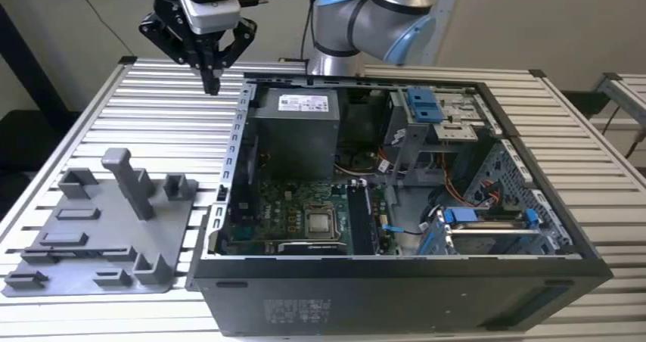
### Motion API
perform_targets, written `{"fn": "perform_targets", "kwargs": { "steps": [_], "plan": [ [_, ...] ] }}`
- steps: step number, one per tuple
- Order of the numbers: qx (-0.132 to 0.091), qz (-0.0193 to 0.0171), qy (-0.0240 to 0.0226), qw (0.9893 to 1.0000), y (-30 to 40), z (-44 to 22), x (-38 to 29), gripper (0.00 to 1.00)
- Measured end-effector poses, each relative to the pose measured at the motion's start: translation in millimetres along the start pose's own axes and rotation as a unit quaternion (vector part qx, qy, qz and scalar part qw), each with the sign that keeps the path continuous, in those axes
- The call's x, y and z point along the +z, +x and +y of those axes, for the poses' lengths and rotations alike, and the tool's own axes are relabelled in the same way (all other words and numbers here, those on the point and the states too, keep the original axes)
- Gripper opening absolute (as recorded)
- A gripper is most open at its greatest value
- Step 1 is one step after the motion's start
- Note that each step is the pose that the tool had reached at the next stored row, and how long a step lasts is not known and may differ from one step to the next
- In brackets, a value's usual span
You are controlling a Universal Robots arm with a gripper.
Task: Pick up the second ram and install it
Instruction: 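Reach for the second ram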
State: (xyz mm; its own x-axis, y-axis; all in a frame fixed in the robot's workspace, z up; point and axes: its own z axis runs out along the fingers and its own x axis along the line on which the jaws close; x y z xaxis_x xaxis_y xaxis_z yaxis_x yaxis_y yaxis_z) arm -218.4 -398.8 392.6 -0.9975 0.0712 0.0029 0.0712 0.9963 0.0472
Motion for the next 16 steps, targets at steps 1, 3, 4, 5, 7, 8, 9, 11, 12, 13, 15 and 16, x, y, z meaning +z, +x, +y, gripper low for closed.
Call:
{"fn": "perform_targets", "kwargs": {
  "steps": [1,3,4,5,7,8,9,11,12,13,15,16],
  "plan": [
    [0.000,0.0003,0.0000,1.0000,2.0,-0.1,0.0,0.11],
    [0.000,0.0007,0.0000,1.0000,6.0,-0.4,0.0,0.11],
    [0.000,0.0010,0.0001,1.0000,7.8,-0.6,0.0,0.11],
    [0.000,0.0012,0.0001,1.0000,9.5,-0.7,0.1,0.11],
    [0.000,0.0015,0.0001,1.0000,13.4,-1.0,0.1,0.11],
    [0.000,0.0017,0.0001,1.0000,15.5,-1.1,0.1,0.11],
    [0.000,0.0019,0.0001,1.0000,17.2,-1.2,0.1,0.11],
    [0.000,0.0024,0.0001,1.0000,20.7,-1.5,0.1,0.11],
    [0.000,0.0026,0.0002,1.0000,22.4,-1.6,0.1,0.11],
    [0.000,0.0028,0.0002,1.0000,24.3,-1.7,0.1,0.11],
    [0.000,0.0031,0.0002,1.0000,28.6,-2.0,0.1,0.11],
    [0.000,0.0032,0.0002,1.0000,31.3,-2.2,0.1,0.11]
  ]
}}
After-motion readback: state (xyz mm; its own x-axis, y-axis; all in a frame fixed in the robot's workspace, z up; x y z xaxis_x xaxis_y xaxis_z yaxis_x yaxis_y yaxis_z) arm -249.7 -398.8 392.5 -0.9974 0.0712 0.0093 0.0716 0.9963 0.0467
